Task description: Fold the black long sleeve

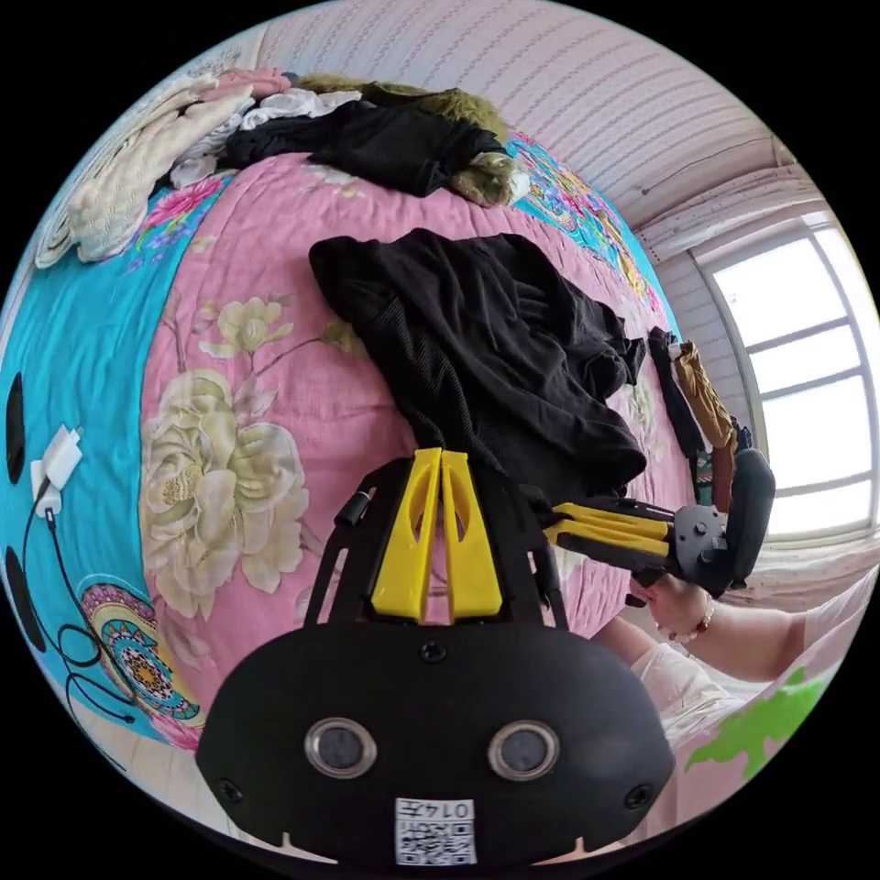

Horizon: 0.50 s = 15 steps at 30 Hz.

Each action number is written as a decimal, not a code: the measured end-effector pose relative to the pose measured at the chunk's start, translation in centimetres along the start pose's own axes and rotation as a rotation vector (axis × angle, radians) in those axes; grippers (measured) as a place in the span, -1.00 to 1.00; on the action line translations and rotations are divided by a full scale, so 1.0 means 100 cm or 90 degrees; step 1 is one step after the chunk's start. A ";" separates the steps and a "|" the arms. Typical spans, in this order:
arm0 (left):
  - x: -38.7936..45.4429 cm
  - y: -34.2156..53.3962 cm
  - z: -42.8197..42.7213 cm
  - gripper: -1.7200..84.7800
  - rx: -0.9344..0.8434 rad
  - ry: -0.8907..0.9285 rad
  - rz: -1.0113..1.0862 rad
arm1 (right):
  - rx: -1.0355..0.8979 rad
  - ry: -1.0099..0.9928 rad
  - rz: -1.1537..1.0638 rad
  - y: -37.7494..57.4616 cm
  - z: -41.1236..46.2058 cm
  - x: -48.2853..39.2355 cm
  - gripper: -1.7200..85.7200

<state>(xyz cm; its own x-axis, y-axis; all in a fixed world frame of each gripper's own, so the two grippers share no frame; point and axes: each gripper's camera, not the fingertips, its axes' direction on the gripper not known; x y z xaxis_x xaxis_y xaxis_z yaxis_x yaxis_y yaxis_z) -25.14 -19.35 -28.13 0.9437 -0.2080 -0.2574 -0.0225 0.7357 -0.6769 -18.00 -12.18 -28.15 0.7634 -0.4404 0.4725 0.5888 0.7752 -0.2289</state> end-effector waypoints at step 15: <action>0.267 -0.108 -0.229 -0.98 0.099 -0.017 0.329 | 0.254 -0.118 0.000 0.126 -0.271 0.018 -0.94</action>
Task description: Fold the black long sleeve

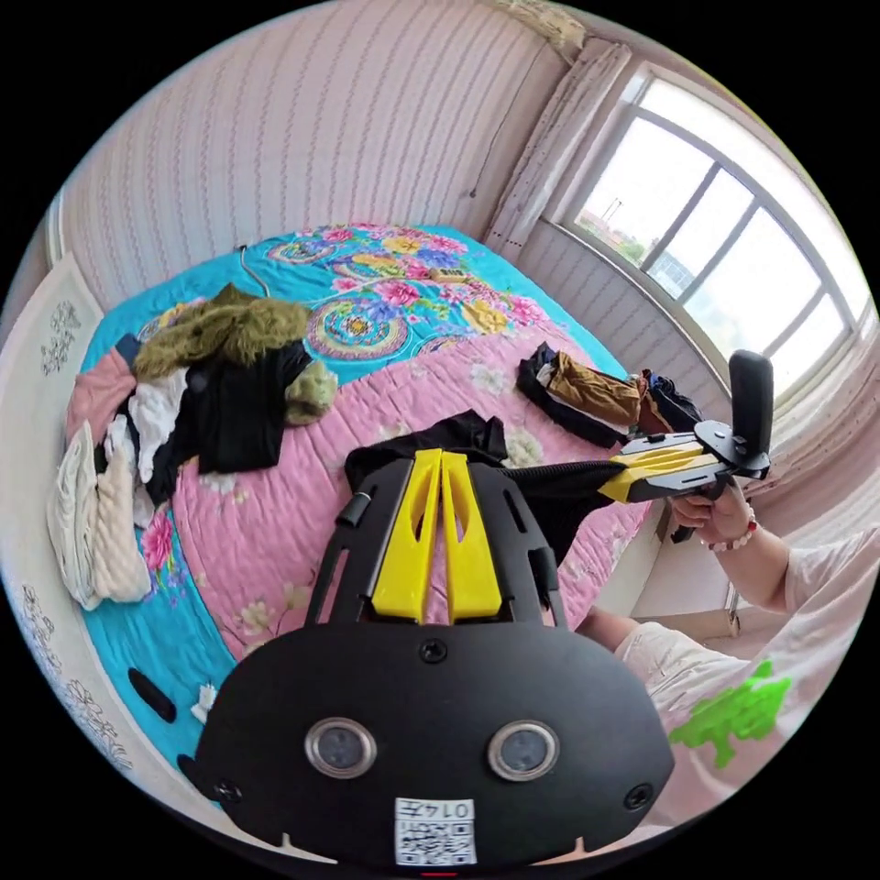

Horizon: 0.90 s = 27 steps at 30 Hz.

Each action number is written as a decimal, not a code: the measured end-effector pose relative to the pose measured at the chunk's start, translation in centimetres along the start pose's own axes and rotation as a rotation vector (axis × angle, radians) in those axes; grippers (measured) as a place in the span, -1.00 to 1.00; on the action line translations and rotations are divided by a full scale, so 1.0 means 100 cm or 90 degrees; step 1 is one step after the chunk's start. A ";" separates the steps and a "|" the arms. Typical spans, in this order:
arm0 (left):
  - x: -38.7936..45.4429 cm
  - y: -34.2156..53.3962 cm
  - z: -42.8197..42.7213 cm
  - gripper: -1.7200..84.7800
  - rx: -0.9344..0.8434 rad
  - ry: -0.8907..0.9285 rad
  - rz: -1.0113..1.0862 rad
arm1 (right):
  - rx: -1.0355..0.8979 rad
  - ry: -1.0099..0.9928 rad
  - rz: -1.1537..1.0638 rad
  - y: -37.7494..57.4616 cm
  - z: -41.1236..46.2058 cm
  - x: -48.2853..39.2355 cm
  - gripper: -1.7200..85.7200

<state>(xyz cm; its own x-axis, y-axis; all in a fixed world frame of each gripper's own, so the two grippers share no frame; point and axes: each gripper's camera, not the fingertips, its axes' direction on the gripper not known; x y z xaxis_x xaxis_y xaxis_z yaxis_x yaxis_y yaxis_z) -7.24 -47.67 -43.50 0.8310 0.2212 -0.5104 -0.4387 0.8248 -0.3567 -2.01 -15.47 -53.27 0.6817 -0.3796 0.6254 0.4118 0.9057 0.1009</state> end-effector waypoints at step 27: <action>0.341 -0.266 -0.204 -0.98 0.236 0.150 0.339 | 0.273 0.162 0.029 0.084 -0.430 -0.076 -0.94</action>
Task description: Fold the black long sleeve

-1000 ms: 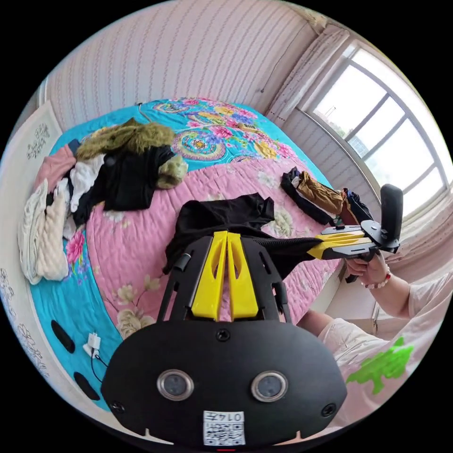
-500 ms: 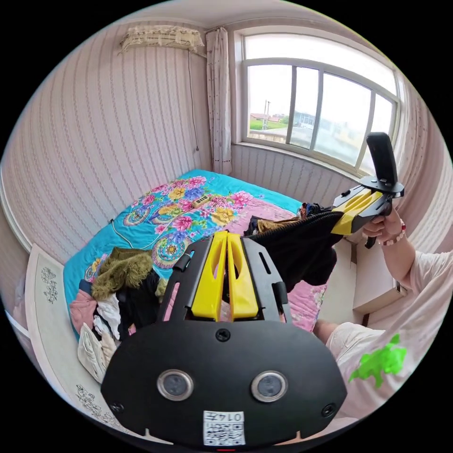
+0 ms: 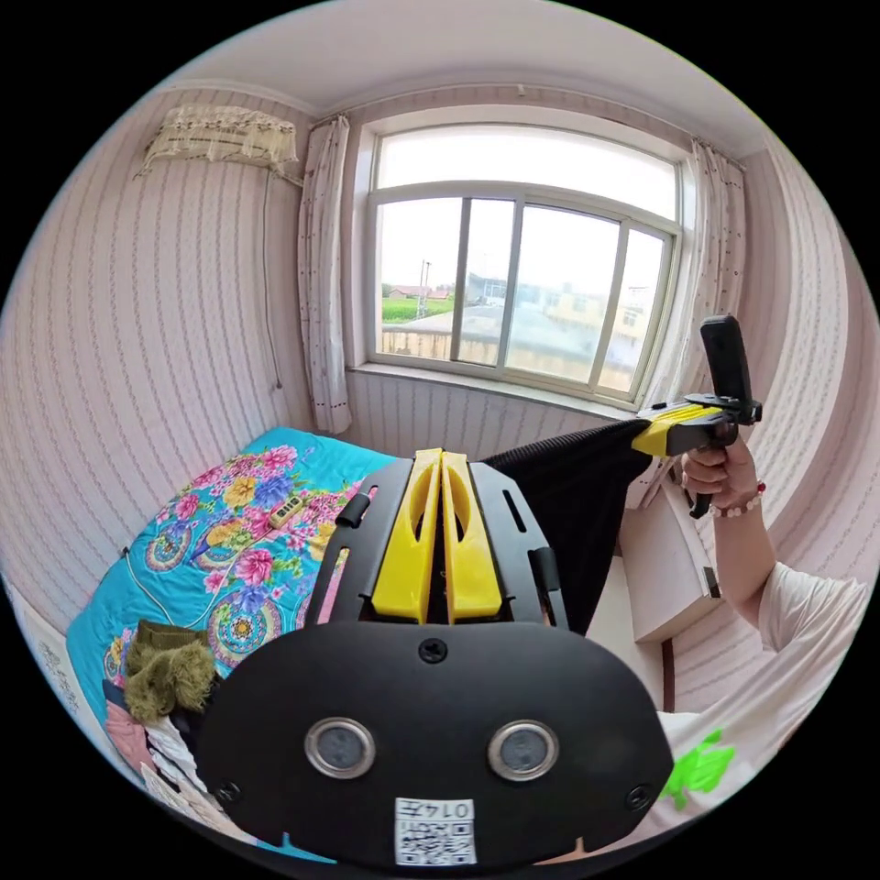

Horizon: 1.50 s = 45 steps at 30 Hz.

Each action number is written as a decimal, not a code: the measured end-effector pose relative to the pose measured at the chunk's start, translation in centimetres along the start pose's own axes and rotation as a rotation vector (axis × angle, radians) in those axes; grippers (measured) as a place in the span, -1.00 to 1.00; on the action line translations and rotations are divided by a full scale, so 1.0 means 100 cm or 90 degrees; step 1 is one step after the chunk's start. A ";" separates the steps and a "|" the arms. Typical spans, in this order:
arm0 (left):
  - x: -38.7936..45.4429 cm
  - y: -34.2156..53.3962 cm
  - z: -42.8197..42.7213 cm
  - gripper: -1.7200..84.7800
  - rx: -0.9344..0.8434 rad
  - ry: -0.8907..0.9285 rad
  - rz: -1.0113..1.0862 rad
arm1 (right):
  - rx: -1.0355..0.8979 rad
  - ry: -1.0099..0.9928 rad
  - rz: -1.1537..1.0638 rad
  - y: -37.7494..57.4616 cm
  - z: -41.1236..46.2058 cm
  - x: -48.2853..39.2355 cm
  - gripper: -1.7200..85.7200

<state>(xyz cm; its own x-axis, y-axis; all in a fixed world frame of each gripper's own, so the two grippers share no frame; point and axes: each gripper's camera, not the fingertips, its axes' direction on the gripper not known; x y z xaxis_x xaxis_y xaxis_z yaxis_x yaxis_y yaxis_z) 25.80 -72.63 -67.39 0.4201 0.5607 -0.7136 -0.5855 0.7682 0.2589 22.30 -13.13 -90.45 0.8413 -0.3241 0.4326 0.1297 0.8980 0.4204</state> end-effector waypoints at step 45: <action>-0.294 0.661 -0.022 -0.78 -0.326 -0.272 -0.518 | -0.456 -0.052 0.186 -0.001 0.589 0.217 -0.59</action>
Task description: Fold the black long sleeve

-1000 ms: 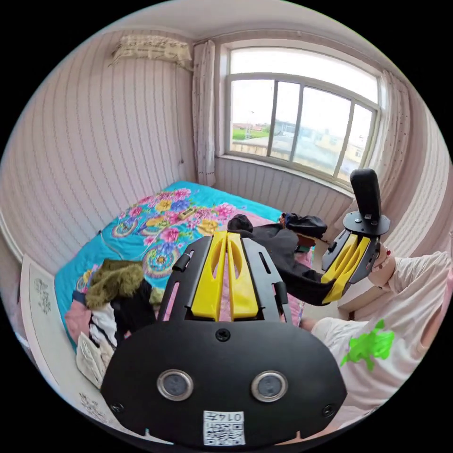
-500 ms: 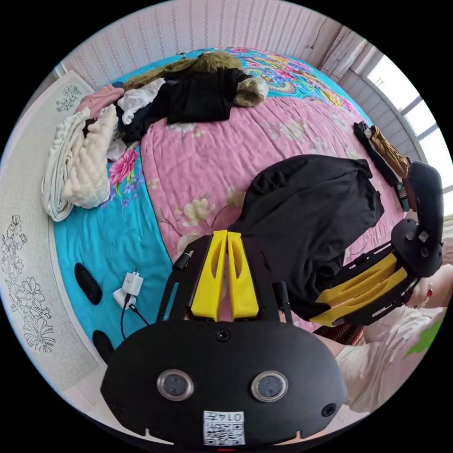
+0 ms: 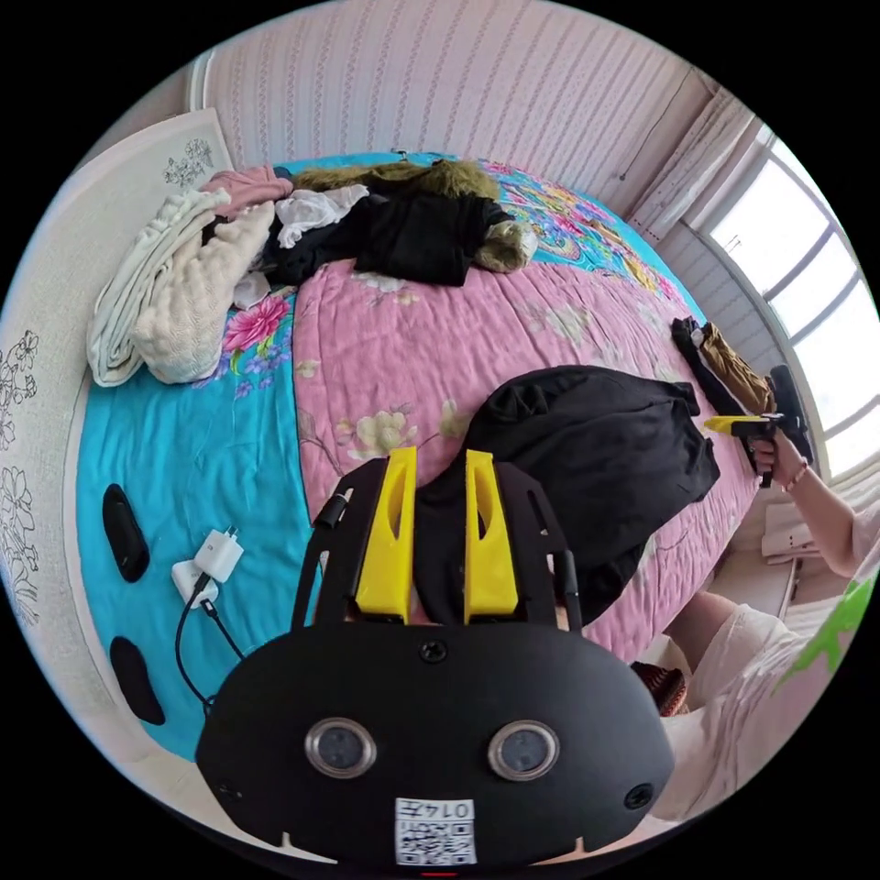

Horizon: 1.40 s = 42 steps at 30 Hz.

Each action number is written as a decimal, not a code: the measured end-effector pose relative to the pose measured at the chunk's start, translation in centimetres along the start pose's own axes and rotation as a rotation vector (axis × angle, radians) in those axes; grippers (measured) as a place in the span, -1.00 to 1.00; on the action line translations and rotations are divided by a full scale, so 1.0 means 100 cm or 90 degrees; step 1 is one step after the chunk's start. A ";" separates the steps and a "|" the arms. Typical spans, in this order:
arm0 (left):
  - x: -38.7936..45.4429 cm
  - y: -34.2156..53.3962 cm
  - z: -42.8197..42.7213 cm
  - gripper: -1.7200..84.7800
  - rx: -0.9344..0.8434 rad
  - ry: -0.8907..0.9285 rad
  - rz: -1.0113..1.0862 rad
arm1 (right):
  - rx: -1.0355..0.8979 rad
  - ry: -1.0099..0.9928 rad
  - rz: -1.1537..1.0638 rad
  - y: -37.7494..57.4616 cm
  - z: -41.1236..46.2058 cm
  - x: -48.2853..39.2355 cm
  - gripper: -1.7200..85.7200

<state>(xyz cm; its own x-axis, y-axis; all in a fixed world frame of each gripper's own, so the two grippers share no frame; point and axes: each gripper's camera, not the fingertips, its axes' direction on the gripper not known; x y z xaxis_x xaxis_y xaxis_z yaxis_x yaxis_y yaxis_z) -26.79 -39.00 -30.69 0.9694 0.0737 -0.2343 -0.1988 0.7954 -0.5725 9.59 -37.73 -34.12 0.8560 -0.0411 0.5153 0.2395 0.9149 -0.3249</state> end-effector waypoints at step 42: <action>-0.088 -0.190 0.237 -0.86 -0.124 -0.029 0.030 | 0.045 0.081 0.076 -0.381 -0.126 0.233 -0.68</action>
<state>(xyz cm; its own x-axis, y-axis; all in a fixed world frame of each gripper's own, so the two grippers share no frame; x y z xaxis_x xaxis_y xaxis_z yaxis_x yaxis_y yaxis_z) -28.14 -40.55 0.85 0.9630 0.1393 -0.2308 -0.2641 0.6597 -0.7036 26.15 -78.58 -19.73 0.9284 0.0235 0.3708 0.1034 0.9422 -0.3187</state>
